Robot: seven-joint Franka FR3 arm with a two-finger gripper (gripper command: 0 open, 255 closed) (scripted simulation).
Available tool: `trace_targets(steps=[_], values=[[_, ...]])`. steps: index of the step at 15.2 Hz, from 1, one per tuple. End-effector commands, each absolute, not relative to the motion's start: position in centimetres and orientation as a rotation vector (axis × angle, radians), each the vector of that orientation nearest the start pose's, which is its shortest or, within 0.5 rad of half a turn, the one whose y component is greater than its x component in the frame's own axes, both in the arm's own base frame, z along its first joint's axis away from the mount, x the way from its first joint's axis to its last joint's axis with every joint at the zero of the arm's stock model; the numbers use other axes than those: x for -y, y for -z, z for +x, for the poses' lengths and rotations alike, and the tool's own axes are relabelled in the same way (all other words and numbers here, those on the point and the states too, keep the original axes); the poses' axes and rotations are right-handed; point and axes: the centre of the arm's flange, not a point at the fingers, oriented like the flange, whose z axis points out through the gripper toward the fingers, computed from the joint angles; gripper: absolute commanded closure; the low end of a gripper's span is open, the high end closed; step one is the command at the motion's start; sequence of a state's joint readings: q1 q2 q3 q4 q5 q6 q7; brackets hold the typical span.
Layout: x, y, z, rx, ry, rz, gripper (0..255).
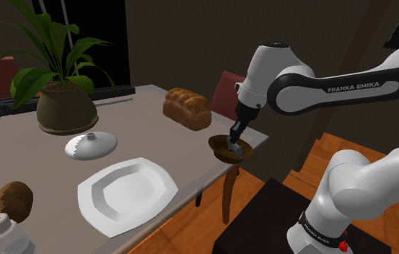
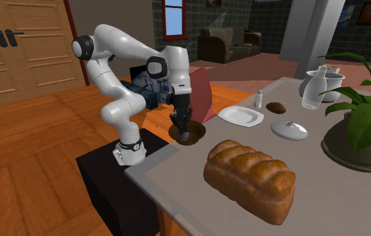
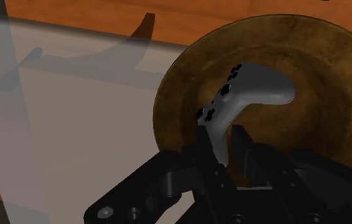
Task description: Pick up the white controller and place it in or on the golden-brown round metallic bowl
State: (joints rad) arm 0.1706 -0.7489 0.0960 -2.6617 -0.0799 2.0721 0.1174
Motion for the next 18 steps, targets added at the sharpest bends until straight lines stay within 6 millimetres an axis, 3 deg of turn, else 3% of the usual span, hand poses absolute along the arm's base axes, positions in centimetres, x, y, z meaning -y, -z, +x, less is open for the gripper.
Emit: trace_targets(steps=[1,6,10,18], values=[[-8.5,-46.8,32.5,0.258,0.228,-3.237,0],[-8.4,-46.8,32.4,0.258,0.228,-3.237,0],[-8.9,-51.7,31.7,0.258,0.228,-3.237,0],[-8.9,-51.7,31.7,0.258,0.228,-3.237,0]])
